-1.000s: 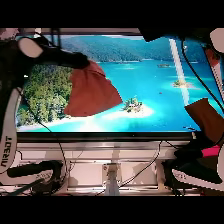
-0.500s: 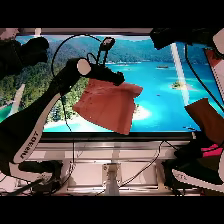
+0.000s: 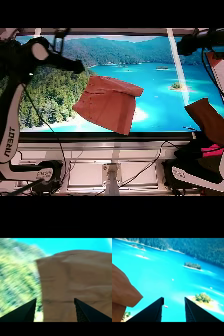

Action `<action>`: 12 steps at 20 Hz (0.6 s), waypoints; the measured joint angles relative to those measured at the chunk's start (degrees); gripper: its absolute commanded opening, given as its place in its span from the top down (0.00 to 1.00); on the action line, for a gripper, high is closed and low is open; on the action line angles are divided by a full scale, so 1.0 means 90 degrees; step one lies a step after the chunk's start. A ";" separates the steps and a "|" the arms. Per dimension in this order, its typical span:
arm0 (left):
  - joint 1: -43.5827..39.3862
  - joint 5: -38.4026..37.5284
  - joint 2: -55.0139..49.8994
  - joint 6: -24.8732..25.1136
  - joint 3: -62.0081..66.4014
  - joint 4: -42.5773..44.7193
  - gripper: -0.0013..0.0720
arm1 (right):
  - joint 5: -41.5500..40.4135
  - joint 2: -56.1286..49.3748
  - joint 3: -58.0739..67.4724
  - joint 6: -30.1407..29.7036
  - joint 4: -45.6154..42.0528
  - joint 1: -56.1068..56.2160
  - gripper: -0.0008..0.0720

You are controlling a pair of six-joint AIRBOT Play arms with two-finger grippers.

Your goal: Fold the clothes and pants, and hang the long-sleeved shirts on hangers.

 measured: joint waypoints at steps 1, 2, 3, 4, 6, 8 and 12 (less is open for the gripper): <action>0.0364 -0.0219 0.0024 0.0063 -0.0063 -0.0083 0.30 | 0.0063 0.0000 -0.0165 -0.0039 0.0131 -0.0172 0.65; 0.0685 -0.0398 0.0041 0.0146 -0.0158 -0.0233 0.30 | 0.0138 0.0000 -0.0372 -0.0095 0.0265 -0.0328 0.65; 0.0993 -0.0561 0.0056 0.0282 -0.0306 -0.0454 0.30 | 0.0160 0.0000 -0.0585 -0.0148 0.0359 -0.0435 0.65; 0.1246 -0.0712 0.0063 0.0437 -0.0488 -0.0716 0.30 | 0.0185 0.0000 -0.0835 -0.0199 0.0447 -0.0522 0.65; 0.1637 -0.0967 0.0073 0.0821 -0.0974 -0.1195 0.30 | 0.0141 0.0000 -0.1338 -0.0289 0.0583 -0.0624 0.64; 0.1841 -0.1115 0.0080 0.1234 -0.1549 -0.1525 0.30 | -0.0063 0.0000 -0.1836 -0.0342 0.0750 -0.0680 0.61; 0.1938 -0.0959 0.0080 0.2004 -0.2688 -0.1950 0.30 | -0.0534 -0.0002 -0.2737 -0.0393 0.1200 -0.0721 0.61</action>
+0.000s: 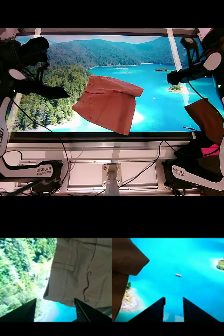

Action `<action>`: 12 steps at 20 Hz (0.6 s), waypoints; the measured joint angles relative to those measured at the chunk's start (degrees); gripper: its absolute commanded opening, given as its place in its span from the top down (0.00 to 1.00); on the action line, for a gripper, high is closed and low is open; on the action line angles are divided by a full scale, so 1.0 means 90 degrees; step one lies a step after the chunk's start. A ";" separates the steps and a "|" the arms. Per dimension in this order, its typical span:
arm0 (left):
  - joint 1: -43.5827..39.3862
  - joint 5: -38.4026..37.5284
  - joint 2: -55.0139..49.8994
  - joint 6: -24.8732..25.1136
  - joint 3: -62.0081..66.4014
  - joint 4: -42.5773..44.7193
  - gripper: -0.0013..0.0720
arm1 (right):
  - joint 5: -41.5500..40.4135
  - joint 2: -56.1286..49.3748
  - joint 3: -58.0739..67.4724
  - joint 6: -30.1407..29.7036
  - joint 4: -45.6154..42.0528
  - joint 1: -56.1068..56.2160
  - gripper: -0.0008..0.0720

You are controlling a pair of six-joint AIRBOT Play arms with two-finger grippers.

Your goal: Fold the clothes and pants, and hang the long-sleeved shirts on hangers.

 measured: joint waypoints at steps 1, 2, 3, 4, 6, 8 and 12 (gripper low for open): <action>-0.0002 0.0092 -0.0002 0.0177 -0.0248 -0.0070 0.30 | -0.0087 0.0002 -0.0199 -0.0010 0.0083 0.0000 0.61; -0.0012 0.0199 -0.0002 0.0335 -0.0449 -0.0136 0.30 | -0.0168 0.0002 -0.0367 -0.0015 0.0136 0.0000 0.61; -0.0022 0.0255 -0.0010 0.0493 -0.0641 -0.0182 0.30 | -0.0223 0.0002 -0.0532 -0.0015 0.0170 0.0000 0.61; -0.0032 0.0279 -0.0022 0.0636 -0.0780 -0.0221 0.30 | -0.0321 0.0002 -0.0673 -0.0017 0.0206 0.0000 0.61; -0.0046 0.0376 -0.0102 0.0901 -0.0967 -0.0277 0.30 | -0.0435 0.0002 -0.0874 -0.0019 0.0250 0.0000 0.61; -0.0058 0.0418 -0.0253 0.1163 -0.1064 -0.0393 0.30 | -0.0522 0.0002 -0.0988 -0.0022 0.0291 0.0000 0.61; -0.0063 0.0656 -0.0699 0.1520 -0.1141 -0.0947 0.41 | -0.0629 0.0002 -0.1078 -0.0029 0.0386 0.0000 0.61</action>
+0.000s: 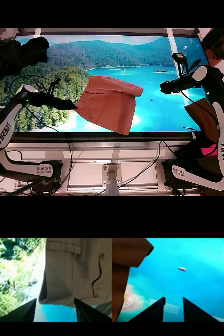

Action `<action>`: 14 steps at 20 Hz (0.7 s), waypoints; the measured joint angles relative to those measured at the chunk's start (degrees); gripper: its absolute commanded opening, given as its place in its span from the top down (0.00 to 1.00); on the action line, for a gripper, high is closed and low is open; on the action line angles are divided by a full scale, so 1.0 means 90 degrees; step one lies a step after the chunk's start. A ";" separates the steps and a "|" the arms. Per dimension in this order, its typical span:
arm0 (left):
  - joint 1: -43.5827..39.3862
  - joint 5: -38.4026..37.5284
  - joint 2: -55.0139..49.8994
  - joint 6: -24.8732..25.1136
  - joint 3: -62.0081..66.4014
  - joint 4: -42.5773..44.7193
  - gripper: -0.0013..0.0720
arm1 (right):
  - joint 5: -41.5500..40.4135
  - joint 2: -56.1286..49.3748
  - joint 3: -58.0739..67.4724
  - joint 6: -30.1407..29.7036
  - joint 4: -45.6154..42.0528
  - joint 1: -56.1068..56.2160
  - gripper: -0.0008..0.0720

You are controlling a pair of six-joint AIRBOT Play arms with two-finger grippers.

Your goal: Fold the clothes and pants, and hang the long-sleeved shirts on hangers.

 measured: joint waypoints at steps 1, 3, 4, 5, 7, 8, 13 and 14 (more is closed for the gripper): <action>-0.0002 0.0044 -0.0117 0.0087 -0.0005 -0.0192 0.53 | -0.0007 0.0000 -0.0012 -0.0002 0.0010 0.0000 0.61; -0.0022 0.0114 -0.0304 0.0243 -0.0015 -0.0461 0.63 | -0.0002 0.0000 -0.0022 -0.0002 0.0032 0.0000 0.61; -0.0041 0.0151 -0.0376 0.0313 -0.0019 -0.0551 0.71 | -0.0007 0.0000 -0.0027 -0.0002 0.0044 0.0000 0.61; -0.0073 0.0199 -0.0430 0.0410 -0.0022 -0.0612 0.84 | 0.0000 0.0000 -0.0027 -0.0002 0.0058 0.0000 0.61; -0.0148 0.0291 -0.0498 0.0512 -0.0024 -0.0673 0.97 | 0.0002 0.0000 -0.0034 -0.0002 0.0168 0.0000 0.61; -0.0192 0.0296 -0.0503 0.0556 -0.0024 -0.0721 0.97 | 0.0005 0.0000 -0.0034 -0.0002 0.0231 0.0000 0.61; -0.0172 0.0024 0.0000 0.0459 -0.0029 -0.0777 0.97 | -0.0002 -0.0015 -0.0034 -0.0002 0.0534 0.0000 0.41; -0.0134 -0.0092 0.0209 0.0323 -0.0029 -0.0670 0.97 | -0.0005 -0.0029 -0.0034 -0.0002 0.0658 0.0000 0.38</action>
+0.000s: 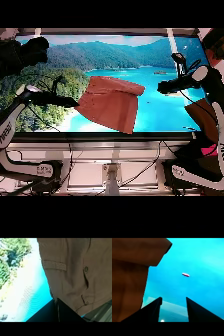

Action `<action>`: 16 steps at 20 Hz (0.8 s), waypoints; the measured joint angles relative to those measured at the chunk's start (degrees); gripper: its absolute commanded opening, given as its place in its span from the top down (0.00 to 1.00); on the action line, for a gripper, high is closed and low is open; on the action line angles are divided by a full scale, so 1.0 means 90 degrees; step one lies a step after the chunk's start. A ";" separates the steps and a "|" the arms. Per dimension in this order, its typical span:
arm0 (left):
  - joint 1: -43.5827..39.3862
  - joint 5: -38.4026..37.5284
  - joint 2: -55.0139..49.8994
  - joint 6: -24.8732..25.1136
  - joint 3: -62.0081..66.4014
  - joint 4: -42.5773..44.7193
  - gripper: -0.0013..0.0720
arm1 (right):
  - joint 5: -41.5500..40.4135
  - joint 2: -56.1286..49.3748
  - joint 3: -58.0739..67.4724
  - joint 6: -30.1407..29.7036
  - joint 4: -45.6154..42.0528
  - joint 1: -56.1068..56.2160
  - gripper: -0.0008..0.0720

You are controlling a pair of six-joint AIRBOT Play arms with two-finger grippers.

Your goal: Fold the clothes and pants, and hang the long-sleeved shirts on hangers.

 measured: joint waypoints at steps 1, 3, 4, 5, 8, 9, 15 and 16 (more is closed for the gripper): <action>0.0027 -0.0136 0.0202 -0.0172 0.0000 0.0141 0.97 | -0.0015 -0.0029 0.0000 0.0000 0.0158 0.0000 0.38; 0.0053 -0.0389 0.0610 -0.0583 -0.0002 0.0573 0.97 | -0.0019 -0.0109 0.0000 0.0000 0.0568 0.0000 0.38; 0.0066 -0.0464 0.0799 -0.0792 -0.0005 0.0828 0.97 | -0.0002 -0.0160 0.0000 0.0000 0.0741 0.0000 0.38; 0.0073 -0.0505 0.0950 -0.0959 -0.0010 0.1039 0.97 | 0.0051 -0.0206 -0.0027 -0.0002 0.0867 0.0000 0.38; 0.0100 -0.0537 0.1304 -0.1511 -0.0066 0.1613 0.97 | 0.0318 -0.0296 -0.0299 -0.0036 0.1180 0.0000 0.38; 0.0107 -0.0522 0.1382 -0.1671 -0.0138 0.1758 0.97 | 0.0410 -0.0311 -0.0459 -0.0085 0.1336 0.0017 0.36; 0.0112 0.0102 0.1542 -0.2093 -0.1168 0.1970 0.97 | 0.0612 -0.0345 -0.1632 -0.0457 0.2268 0.0605 0.36; 0.0109 0.0170 0.1552 -0.2120 -0.1316 0.1885 0.97 | 0.0612 -0.0345 -0.1795 -0.0478 0.2348 0.0763 0.36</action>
